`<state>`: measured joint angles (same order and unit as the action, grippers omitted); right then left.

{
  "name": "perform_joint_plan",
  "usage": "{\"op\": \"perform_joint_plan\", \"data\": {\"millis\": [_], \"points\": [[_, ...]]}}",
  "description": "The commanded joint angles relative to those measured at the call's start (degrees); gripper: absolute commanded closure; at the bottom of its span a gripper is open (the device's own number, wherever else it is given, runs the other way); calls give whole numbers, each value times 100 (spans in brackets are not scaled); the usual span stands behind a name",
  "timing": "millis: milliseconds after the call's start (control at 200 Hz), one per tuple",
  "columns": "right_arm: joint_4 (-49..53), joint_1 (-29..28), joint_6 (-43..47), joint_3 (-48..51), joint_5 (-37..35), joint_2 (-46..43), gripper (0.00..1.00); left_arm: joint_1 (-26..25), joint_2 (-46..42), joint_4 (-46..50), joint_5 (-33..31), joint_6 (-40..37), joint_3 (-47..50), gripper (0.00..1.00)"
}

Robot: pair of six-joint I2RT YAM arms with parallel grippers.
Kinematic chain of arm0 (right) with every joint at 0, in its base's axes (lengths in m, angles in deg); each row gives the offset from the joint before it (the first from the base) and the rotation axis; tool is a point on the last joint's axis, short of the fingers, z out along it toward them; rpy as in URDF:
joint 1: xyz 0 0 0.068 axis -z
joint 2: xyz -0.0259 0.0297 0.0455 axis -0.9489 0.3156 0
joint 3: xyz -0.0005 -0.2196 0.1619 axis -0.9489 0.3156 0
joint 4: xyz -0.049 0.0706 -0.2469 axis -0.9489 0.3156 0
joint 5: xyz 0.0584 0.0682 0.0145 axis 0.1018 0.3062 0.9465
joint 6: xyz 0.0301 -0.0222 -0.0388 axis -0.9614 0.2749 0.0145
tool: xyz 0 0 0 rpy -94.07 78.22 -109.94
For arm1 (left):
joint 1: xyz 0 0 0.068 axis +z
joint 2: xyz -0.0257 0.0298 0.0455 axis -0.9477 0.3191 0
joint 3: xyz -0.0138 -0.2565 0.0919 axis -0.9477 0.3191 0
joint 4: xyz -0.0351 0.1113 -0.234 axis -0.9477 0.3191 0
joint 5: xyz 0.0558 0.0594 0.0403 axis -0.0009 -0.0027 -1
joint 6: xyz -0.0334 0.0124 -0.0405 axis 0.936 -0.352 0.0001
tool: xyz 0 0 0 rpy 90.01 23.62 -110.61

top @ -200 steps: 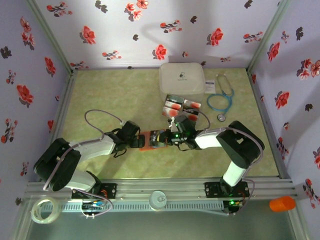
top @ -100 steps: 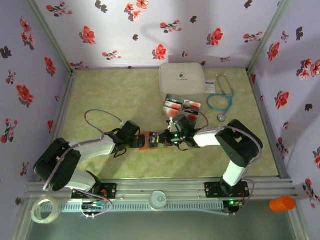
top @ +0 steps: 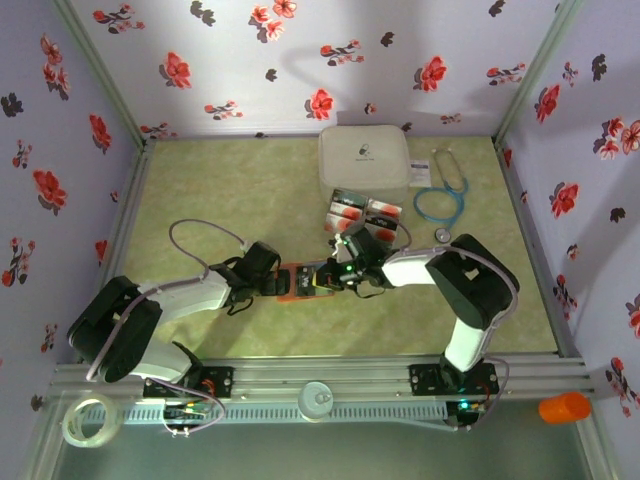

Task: Put the credit cards into the card holder
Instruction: Insert the credit card into the card slot.

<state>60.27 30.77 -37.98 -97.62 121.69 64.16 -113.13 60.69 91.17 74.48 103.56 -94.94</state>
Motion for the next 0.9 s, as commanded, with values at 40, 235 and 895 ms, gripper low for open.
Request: {"op": "perform_joint_plan", "data": {"millis": [40,235,895], "points": [[486,23,188,-227,134,317,100,-6,209,129,7,115,52,0],[869,23,342,-451,97,223,93,-1,186,147,12,89,12,0],[2039,23,988,-1036,-324,-50,62,214,-258,503,-165,232,46,0]]}}
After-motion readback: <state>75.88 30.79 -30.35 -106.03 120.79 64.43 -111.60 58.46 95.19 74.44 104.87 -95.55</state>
